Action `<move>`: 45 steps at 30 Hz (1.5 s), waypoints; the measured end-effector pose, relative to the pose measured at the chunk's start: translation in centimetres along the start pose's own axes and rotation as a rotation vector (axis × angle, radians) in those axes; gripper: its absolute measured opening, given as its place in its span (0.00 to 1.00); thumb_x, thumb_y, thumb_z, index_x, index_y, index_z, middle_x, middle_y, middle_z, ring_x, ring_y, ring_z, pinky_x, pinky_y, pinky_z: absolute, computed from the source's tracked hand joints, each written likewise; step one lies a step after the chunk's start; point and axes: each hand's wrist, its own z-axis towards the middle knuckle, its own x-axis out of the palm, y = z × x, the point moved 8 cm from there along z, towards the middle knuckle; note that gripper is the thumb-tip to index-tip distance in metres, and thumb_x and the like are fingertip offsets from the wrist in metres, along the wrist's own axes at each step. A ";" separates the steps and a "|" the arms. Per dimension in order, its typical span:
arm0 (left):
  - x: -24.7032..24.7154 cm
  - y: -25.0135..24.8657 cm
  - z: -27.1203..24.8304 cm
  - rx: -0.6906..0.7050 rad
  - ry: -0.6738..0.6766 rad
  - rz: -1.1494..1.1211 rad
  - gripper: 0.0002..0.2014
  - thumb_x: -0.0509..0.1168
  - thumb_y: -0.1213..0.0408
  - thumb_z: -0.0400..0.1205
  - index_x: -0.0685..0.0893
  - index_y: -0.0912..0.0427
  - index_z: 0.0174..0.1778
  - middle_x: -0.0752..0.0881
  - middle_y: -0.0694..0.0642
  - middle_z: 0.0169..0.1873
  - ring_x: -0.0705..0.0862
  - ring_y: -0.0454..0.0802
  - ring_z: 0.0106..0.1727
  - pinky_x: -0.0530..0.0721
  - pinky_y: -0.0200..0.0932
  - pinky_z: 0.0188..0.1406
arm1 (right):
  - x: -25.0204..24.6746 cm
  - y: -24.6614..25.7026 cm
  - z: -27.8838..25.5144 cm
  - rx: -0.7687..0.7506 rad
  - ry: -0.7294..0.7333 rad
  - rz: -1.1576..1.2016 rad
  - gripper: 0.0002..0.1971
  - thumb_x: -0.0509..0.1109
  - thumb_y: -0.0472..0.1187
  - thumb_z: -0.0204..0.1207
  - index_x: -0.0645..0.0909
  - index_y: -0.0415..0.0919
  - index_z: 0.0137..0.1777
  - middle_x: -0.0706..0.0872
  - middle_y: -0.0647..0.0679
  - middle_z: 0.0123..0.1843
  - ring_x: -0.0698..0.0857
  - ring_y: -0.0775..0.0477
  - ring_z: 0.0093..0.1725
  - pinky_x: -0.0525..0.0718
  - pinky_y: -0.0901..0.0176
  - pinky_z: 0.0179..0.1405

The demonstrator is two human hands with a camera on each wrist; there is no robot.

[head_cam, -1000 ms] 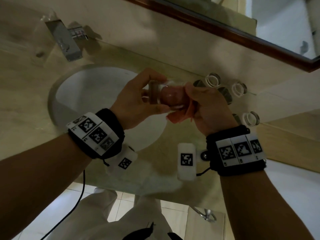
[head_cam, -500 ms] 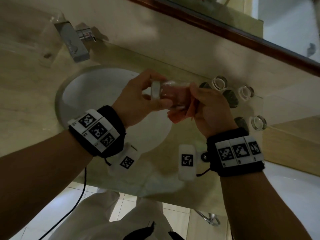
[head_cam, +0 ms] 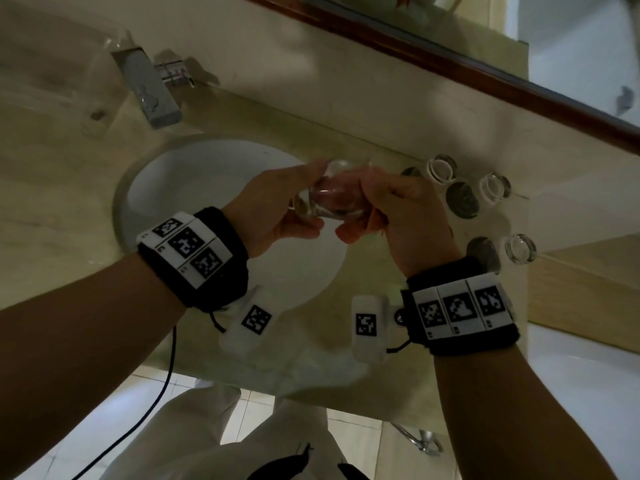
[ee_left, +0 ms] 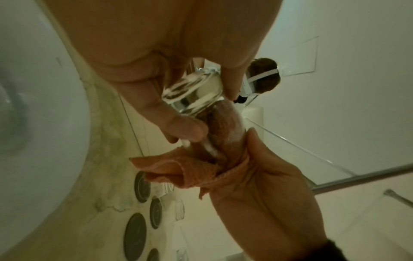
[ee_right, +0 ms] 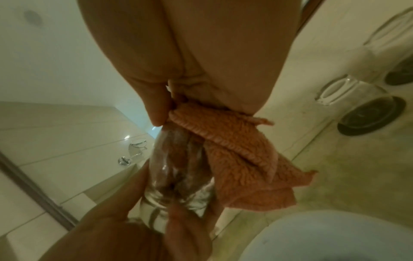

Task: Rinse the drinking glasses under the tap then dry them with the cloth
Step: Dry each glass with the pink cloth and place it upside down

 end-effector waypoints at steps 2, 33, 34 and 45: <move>0.0 -0.8 0.1 0.153 0.014 0.088 0.11 0.70 0.58 0.83 0.82 0.60 0.56 0.88 0.59 0.45 0.89 0.53 0.39 0.91 0.46 0.37 | -0.4 -0.6 0.2 0.052 -0.015 0.053 0.20 0.63 0.45 0.81 0.89 0.28 0.55 0.91 0.26 0.47 0.87 0.25 0.35 0.89 0.35 0.40; 4.0 0.8 0.4 0.028 0.063 0.030 0.22 0.71 0.50 0.79 0.82 0.57 0.65 0.88 0.61 0.60 0.91 0.60 0.55 0.90 0.49 0.46 | -4.6 -2.6 -1.7 0.035 -0.096 0.149 0.21 0.69 0.55 0.77 0.92 0.38 0.54 0.81 0.11 0.42 0.87 0.22 0.34 0.90 0.34 0.40; 4.1 1.6 0.4 -0.080 0.057 -0.001 0.23 0.67 0.46 0.81 0.84 0.59 0.64 0.89 0.63 0.58 0.92 0.61 0.51 0.90 0.51 0.43 | -4.8 -2.3 -1.8 0.020 -0.103 0.130 0.17 0.68 0.53 0.79 0.93 0.41 0.50 0.82 0.14 0.39 0.87 0.26 0.32 0.89 0.34 0.39; 6.9 -2.2 -0.2 0.547 0.129 0.697 0.29 0.84 0.67 0.68 0.83 0.54 0.63 0.86 0.48 0.59 0.89 0.45 0.56 0.89 0.45 0.57 | -6.4 -3.9 -3.2 0.101 -0.088 0.276 0.22 0.67 0.52 0.78 0.89 0.34 0.57 0.76 0.04 0.50 0.85 0.13 0.44 0.90 0.35 0.45</move>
